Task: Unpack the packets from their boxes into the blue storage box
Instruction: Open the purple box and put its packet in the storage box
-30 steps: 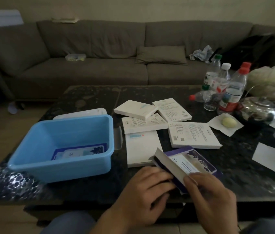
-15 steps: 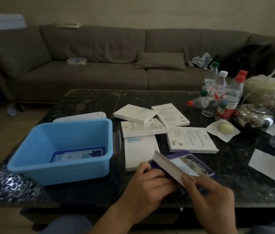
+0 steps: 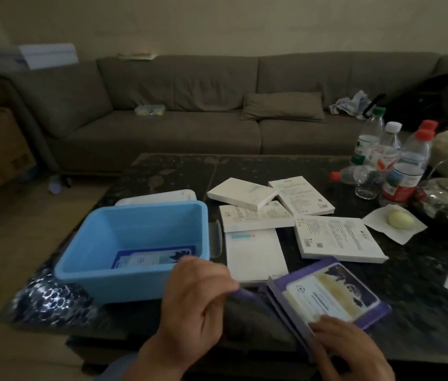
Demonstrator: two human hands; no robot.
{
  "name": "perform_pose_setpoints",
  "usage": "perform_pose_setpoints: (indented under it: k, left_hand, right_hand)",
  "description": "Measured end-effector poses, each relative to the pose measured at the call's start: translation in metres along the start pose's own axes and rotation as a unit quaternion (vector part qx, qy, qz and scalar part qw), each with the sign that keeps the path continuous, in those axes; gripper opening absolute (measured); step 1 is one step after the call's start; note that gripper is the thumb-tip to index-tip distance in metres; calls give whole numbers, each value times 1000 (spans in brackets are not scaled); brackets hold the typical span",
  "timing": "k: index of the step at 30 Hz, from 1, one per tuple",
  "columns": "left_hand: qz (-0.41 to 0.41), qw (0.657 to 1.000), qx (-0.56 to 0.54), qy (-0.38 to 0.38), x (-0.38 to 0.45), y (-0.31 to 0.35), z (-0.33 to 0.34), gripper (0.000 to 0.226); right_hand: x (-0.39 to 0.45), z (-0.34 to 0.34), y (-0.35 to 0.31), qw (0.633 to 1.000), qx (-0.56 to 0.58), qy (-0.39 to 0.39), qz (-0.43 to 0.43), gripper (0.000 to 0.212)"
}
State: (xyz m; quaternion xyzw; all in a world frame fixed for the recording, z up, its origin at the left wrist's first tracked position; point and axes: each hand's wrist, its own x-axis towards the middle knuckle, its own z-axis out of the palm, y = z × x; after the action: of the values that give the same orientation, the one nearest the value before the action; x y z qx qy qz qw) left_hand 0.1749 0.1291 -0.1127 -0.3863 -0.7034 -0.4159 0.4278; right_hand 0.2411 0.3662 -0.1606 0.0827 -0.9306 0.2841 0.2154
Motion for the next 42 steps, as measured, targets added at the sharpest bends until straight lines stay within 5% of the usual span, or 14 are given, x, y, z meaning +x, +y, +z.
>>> perform_pose_setpoints:
  k: [3, 7, 9, 10, 11, 13, 16, 20, 24, 27, 30, 32, 37, 42]
  left_hand:
    - [-131, 991, 3, -7, 28, 2, -17, 5]
    - [-348, 933, -74, 55, 52, 9, -30, 10]
    - [-407, 907, -67, 85, 56, 8, -29, 10]
    - [-425, 897, -58, 104, 56, 6, -29, 9]
    - [-438, 889, -54, 123, 55, 4, -29, 11]
    - [-465, 868, -81, 153, 50, -2, -32, 14]
    - [-473, 855, -125, 173, 45, -12, -51, 13]
    - [-397, 914, 1, 88, 53, -19, -87, 51]
    - [-415, 905, -3, -94, 82, -17, -96, 47]
    - [-468, 872, -145, 14, 91, -22, -96, 29]
    - [-475, 833, -207, 193, 88, -34, -96, 27]
    - [-489, 799, -227, 267, 85, -41, -100, 23]
    - [-530, 813, -181, 162, 76, -58, -128, 22]
    - [-519, 853, 51, 27, 67, -106, -157, 19]
  right_hand:
    - [-13, 16, 9, 997, -37, -73, 7, 41]
    - [-15, 26, -41, 995, -72, 61, -26, 49]
    - [8, 16, -71, 966, 102, 177, 160, 46]
    - [27, 5, -93, 924, 168, 154, 306, 40]
    - [36, 1, -107, 909, 213, 102, 345, 28]
    - [46, -3, -124, 884, 366, 4, 292, 16]
    - [71, -7, -110, 880, 418, 15, 226, 7]
    - [146, -36, -109, 955, 228, -188, 19, 9]
    - [204, -53, -140, 927, 96, -352, -84, 10]
    - [223, -45, -158, 921, 135, -348, -111, 13]
    - [229, -33, -159, 879, 327, -345, -45, 29]
    - [230, -21, -158, 865, 316, -388, -39, 31]
    - [246, 16, -158, 923, 183, -334, -58, 12]
    - [279, 50, -170, 922, 98, -363, -96, 12]
